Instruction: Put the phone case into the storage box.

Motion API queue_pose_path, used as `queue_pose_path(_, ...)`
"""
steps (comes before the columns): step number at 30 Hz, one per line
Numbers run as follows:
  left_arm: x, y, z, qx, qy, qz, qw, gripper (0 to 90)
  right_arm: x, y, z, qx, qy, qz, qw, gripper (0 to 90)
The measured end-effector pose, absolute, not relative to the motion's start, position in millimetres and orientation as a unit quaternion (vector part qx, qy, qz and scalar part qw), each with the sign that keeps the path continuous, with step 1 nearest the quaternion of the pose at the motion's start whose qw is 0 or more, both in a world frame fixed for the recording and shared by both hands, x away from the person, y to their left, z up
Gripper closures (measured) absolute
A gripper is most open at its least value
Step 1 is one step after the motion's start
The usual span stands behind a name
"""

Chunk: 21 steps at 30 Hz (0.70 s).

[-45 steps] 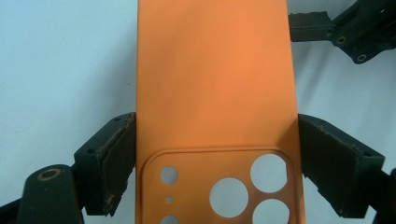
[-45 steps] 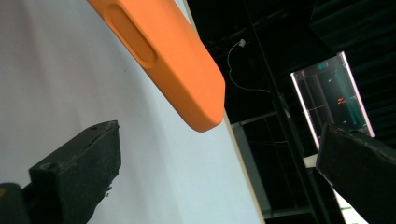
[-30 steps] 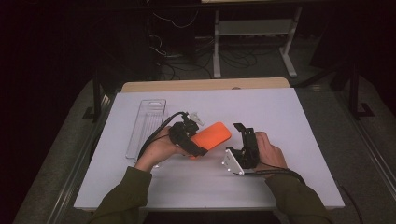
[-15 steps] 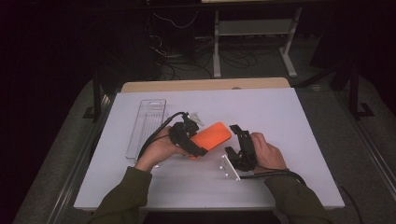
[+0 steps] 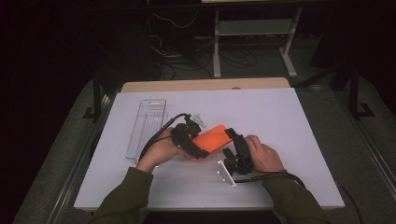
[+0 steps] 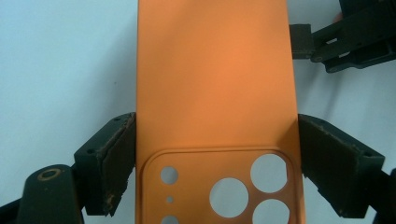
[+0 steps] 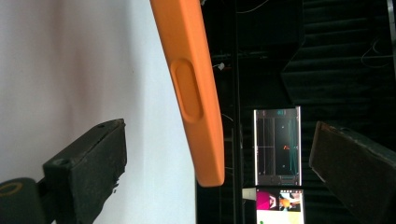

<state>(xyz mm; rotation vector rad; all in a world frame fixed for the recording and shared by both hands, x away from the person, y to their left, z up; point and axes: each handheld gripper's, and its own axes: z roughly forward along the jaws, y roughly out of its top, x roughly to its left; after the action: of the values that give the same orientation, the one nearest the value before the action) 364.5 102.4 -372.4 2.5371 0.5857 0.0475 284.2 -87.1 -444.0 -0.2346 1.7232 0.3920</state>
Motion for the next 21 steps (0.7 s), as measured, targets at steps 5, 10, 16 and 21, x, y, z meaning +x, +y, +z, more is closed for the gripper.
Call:
queue_pose_path(5,363.9,101.1,-374.0,0.941,0.212,0.016,0.262,15.6,280.8,-83.5,-445.7,-0.122,0.751,0.159,0.629,4.6)
queue_pose_path(10,362.7,99.9,-374.6,0.941,0.213,0.015,0.263,15.6,278.0,-79.2,-449.5,-0.134,0.751,0.151,0.629,6.6)
queue_pose_path(16,361.8,97.9,-375.4,0.943,0.208,0.012,0.258,15.6,275.5,-75.6,-452.4,-0.139,0.749,0.147,0.631,10.1)
queue_pose_path(21,361.4,97.1,-376.2,0.944,0.205,0.01,0.258,15.6,273.4,-74.4,-452.6,-0.138,0.744,0.146,0.637,12.9)
